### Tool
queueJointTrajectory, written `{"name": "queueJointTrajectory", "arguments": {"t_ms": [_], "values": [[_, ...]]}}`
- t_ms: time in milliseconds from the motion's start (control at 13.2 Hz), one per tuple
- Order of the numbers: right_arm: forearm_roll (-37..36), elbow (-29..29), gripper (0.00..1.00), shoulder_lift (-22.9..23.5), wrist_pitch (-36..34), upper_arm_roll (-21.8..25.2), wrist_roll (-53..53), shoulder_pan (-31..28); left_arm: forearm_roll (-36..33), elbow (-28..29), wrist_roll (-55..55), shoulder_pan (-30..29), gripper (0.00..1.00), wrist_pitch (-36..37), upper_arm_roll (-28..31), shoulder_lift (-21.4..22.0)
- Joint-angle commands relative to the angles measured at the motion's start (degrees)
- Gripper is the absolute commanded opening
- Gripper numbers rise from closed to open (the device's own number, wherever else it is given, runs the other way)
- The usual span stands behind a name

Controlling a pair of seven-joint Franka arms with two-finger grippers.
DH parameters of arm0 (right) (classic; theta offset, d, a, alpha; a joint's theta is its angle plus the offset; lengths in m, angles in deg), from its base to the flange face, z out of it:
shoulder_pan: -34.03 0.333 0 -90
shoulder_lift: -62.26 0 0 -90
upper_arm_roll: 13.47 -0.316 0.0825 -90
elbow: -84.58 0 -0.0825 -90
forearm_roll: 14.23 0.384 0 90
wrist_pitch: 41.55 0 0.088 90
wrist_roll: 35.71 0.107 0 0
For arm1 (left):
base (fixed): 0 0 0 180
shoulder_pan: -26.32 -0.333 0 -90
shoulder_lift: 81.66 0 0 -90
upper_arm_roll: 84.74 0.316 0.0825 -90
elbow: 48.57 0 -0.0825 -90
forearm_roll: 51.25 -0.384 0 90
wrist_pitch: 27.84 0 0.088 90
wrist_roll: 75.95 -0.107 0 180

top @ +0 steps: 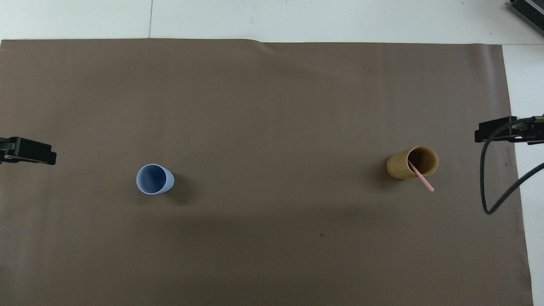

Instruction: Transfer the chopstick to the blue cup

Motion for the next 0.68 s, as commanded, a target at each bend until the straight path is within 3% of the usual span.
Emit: {"name": "queueJointTrajectory", "arguments": {"t_ms": [0,152,607], "values": [[0.1,0.9,1.0,0.4,-0.8,-0.4,0.1,-0.6,-0.6,1.8,0.5,-0.4,1.0,-0.9,0.0,1.4],[0.1,0.9,1.0,0.4,-0.8,-0.4,0.1,-0.6,-0.6,3.1,0.8,0.0,1.0,-2.6,-0.1,0.8],[0.1,0.9,1.0,0.4,-0.8,-0.4,0.1,-0.6,0.2,14.2,4.6,2.2,1.0,-11.3,-0.3,1.5]]}}
